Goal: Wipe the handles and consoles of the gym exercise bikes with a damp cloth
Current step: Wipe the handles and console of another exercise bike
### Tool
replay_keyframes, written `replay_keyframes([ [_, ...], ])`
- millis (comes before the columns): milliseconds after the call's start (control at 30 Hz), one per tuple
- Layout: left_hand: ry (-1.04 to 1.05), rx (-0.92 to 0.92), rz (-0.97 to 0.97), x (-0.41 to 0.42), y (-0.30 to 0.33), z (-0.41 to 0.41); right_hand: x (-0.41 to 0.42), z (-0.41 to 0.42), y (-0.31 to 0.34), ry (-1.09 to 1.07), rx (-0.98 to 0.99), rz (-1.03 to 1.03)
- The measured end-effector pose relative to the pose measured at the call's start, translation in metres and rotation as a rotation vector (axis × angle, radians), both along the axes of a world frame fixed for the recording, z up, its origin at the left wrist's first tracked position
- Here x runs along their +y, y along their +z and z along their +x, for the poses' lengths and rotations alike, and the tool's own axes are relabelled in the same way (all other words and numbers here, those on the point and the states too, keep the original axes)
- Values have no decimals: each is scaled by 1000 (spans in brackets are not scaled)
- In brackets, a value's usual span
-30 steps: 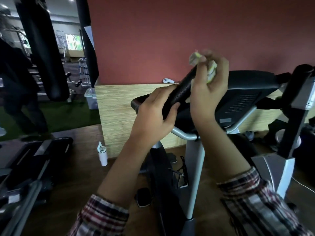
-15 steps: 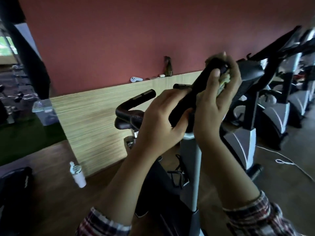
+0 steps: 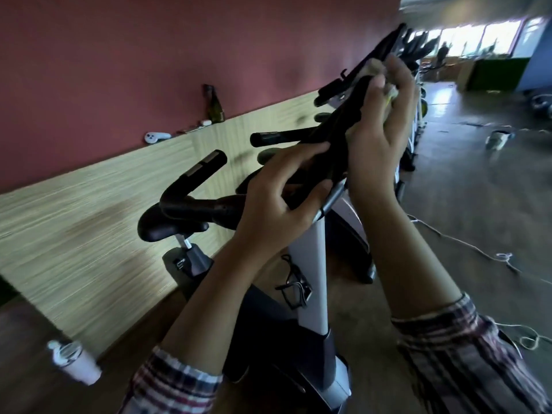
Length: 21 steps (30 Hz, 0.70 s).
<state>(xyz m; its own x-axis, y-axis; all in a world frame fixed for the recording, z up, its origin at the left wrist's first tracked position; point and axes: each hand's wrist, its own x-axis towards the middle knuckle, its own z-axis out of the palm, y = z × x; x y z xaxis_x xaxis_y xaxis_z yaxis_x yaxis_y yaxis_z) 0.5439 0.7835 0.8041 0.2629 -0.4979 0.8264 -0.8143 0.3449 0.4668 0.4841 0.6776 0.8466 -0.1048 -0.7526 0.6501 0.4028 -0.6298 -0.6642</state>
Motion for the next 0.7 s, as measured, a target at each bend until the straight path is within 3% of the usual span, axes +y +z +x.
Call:
replay_keyframes([
  [333,-181,104,72,-11,10,10,-8,1,-2,-146,93,-171],
  [700,-391,238,143,-14,20,19,-8,-1,-10,-163,145,-230],
])
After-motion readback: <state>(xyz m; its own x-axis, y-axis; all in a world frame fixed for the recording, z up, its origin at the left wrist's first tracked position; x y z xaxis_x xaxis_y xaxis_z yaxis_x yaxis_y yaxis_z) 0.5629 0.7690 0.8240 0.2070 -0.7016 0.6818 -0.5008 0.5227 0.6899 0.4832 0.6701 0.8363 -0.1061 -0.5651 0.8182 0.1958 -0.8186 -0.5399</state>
